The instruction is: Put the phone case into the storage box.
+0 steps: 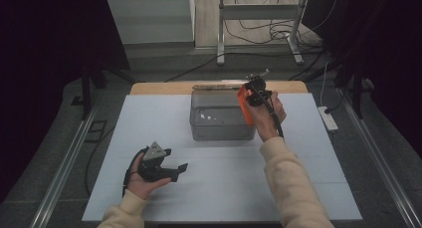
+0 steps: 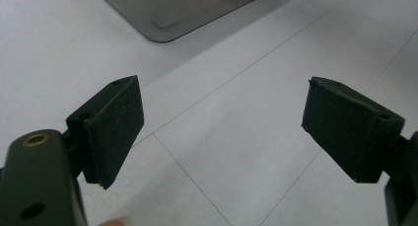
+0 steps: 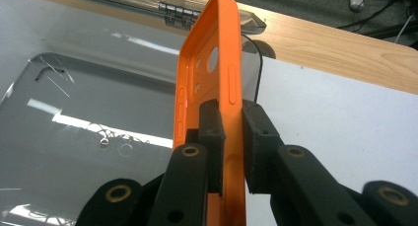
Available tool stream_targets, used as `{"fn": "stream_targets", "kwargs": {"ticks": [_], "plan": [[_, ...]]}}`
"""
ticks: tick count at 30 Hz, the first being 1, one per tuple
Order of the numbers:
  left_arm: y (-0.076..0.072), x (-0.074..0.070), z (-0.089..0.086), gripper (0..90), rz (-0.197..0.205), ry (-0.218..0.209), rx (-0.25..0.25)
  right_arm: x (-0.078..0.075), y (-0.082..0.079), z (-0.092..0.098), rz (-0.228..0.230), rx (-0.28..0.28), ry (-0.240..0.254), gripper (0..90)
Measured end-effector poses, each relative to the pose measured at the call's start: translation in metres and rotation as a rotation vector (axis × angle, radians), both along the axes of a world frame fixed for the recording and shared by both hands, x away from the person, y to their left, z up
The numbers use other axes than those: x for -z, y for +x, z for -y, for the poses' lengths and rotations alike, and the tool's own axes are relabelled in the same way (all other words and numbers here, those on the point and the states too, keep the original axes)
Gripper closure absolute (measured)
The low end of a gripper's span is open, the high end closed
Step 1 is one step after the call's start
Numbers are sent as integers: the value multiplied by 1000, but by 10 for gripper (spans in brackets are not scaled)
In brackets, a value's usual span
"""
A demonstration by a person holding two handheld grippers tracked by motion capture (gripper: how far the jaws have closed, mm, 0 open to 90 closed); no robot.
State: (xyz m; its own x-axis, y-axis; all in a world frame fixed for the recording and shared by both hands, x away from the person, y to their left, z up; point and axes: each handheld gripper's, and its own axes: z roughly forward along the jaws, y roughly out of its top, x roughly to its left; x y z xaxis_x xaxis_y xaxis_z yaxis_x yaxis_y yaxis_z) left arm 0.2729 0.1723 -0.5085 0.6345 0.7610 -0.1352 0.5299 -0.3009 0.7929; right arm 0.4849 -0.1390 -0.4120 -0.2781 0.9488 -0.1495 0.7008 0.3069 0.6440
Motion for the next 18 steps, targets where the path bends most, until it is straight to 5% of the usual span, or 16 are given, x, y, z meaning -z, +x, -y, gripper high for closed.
{"fn": "stream_targets", "kwargs": {"ticks": [18], "plan": [[0, 0, -1, 159, 3, 1, 0, 12, 3, -8, -22, -6, -25, 802]]}}
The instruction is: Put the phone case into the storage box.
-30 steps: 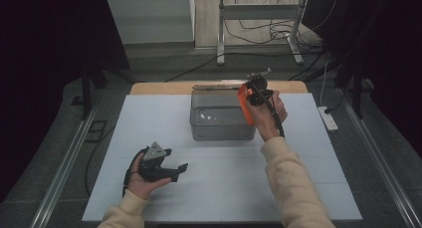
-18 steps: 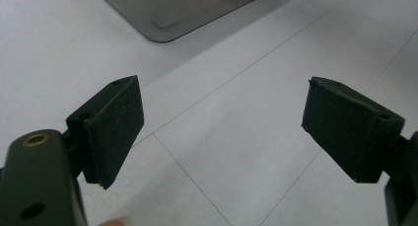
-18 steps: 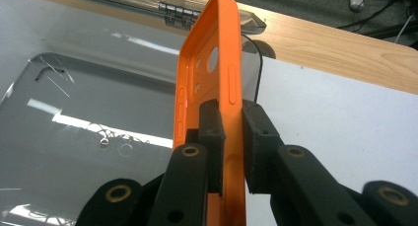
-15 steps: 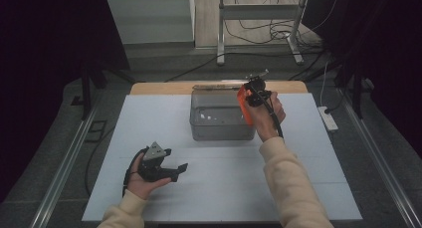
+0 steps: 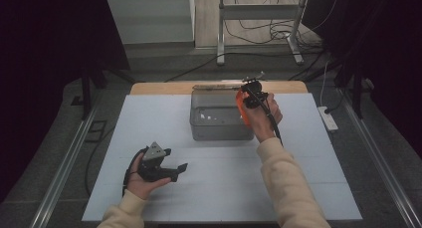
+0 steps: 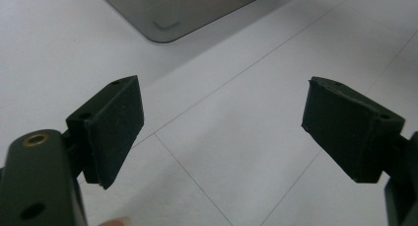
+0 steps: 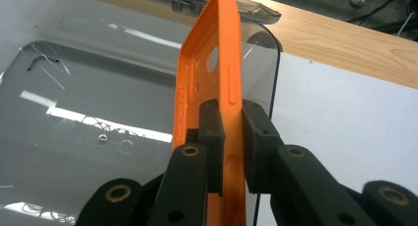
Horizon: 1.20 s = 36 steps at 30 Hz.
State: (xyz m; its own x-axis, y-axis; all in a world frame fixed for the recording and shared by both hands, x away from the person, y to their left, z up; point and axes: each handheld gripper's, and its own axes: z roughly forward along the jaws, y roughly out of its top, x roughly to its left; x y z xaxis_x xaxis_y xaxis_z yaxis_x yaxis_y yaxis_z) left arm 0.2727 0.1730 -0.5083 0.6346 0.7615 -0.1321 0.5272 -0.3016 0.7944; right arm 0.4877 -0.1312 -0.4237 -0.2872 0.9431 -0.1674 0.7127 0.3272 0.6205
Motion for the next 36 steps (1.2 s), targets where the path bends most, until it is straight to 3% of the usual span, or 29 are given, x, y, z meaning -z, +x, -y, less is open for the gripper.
{"fn": "stream_targets", "kwargs": {"ticks": [20, 36], "plan": [[0, 0, 0, 158, 1, 3, 0, 9, 3, 1, -17, 8, -6, 802], [0, 0, 0, 158, 1, 1, 1, 14, 4, -2, -26, 18, -41, 802]]}}
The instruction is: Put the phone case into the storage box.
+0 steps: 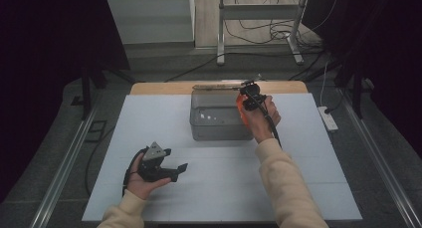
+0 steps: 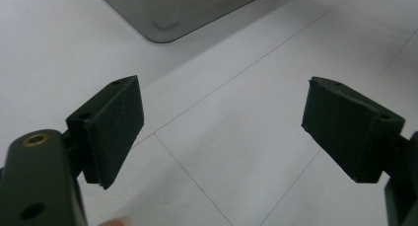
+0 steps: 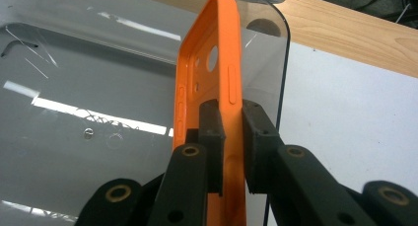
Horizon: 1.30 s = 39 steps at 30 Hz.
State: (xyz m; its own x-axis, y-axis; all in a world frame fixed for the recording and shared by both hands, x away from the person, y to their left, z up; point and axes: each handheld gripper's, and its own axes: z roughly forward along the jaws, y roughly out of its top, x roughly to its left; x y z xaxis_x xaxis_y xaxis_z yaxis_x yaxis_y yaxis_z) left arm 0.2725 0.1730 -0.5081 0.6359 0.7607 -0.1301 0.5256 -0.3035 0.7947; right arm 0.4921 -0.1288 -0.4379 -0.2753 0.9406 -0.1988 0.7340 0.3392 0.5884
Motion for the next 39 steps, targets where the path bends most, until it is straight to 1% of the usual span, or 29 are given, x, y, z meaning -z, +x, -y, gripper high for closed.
{"fn": "stream_targets", "kwargs": {"ticks": [8, 14, 22, 25, 31, 34, 39], "plan": [[0, 0, 0, 158, 0, -2, 1, 1, -1, -3, 5, 6, -8, 802], [0, -1, 0, 158, 2, -7, 5, 4, -1, -5, -3, 16, -29, 802], [0, -1, 1, 158, 2, -5, 13, 6, 0, -6, -12, 33, -35, 802], [0, -1, 1, 158, 2, -8, 11, 8, 0, -7, -14, 36, -45, 802], [0, -1, 2, 158, 1, -5, 12, 11, 1, -6, -22, 31, -46, 801], [0, -1, 2, 158, 1, -10, 10, 11, 1, -6, -26, 32, -49, 801], [1, -1, 2, 158, 1, -4, 14, 13, 1, -7, -25, 29, -67, 800]]}}
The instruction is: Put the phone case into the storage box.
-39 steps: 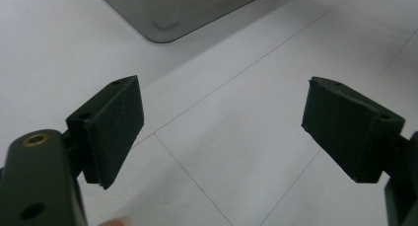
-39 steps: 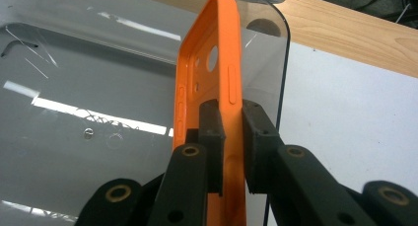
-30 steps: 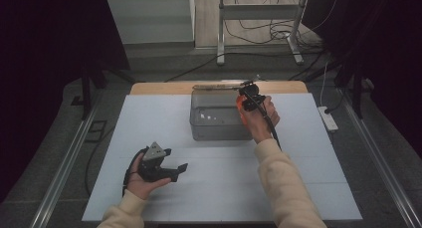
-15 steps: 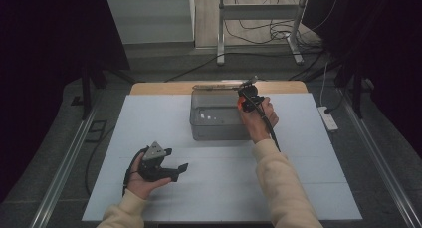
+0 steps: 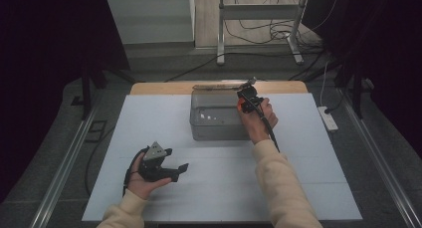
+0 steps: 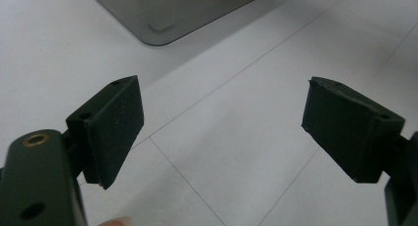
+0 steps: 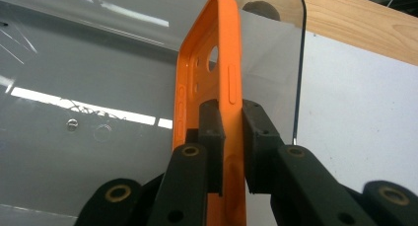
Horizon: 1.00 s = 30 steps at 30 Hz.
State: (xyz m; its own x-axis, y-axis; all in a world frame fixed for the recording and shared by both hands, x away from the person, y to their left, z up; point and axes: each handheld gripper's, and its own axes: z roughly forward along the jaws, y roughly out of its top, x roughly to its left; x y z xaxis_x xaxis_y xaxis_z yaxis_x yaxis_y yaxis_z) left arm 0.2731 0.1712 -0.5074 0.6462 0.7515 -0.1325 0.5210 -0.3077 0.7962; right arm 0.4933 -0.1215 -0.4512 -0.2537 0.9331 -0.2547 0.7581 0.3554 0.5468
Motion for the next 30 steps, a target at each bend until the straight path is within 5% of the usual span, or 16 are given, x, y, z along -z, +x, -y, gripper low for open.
{"fn": "stream_targets", "kwargs": {"ticks": [30], "plan": [[0, 1, 0, 158, -1, -3, 2, 2, 1, 0, -24, -7, -4, 796]]}}
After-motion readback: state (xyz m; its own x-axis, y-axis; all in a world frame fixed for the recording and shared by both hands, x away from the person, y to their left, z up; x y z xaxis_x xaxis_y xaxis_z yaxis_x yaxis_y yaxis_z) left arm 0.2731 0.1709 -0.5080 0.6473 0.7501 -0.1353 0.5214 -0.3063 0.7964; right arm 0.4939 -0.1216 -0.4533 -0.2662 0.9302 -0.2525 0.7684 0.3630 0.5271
